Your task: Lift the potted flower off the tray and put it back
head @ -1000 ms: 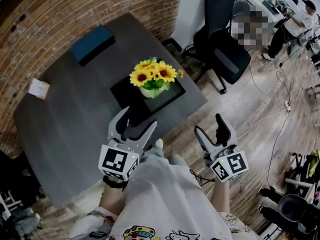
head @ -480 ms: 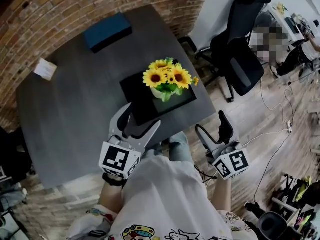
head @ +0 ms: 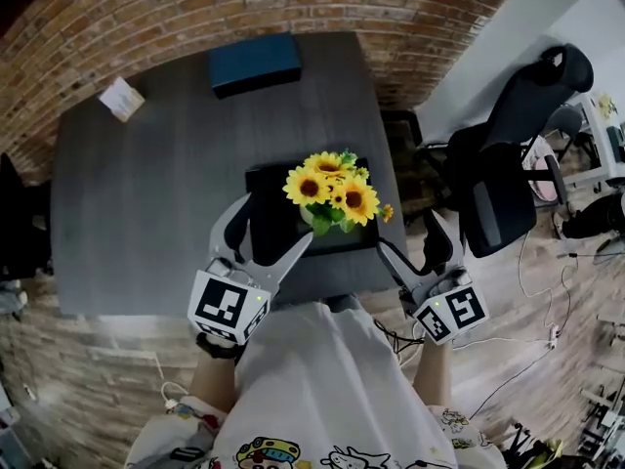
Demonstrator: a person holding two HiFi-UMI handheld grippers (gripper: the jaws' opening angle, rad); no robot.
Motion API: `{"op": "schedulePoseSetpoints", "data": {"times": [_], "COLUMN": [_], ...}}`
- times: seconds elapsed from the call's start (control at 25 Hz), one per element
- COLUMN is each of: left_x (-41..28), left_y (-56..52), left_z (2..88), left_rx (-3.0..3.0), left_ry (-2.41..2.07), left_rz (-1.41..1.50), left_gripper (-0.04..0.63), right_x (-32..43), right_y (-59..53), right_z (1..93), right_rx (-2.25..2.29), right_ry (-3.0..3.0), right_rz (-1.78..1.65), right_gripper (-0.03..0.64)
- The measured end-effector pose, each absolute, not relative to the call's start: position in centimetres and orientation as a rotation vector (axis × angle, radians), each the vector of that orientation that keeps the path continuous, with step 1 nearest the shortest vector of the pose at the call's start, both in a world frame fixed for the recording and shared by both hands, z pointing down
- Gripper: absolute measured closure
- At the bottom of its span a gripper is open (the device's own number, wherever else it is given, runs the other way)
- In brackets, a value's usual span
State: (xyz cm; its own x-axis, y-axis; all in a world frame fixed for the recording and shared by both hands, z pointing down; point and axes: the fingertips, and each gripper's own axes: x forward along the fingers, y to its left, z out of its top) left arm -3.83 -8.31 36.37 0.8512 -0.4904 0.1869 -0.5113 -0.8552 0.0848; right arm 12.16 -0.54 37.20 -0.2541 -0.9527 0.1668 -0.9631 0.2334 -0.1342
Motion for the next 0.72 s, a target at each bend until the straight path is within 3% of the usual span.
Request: {"op": "schedulePoseSetpoints", "data": {"times": [0.72], "left_x": [-3.2], "left_y": [-7.8], "left_z": [35.8], "left_rx": [2.762], "left_ry": [-1.16], "left_rz": [0.229], "left_gripper": [0.175], "right_x": [13.2], "right_y": [-5.0], "right_z": [37.3], "right_rx": [1.436], "right_ry": [-2.69], "right_rz": [0.26], "right_gripper": [0.179]}}
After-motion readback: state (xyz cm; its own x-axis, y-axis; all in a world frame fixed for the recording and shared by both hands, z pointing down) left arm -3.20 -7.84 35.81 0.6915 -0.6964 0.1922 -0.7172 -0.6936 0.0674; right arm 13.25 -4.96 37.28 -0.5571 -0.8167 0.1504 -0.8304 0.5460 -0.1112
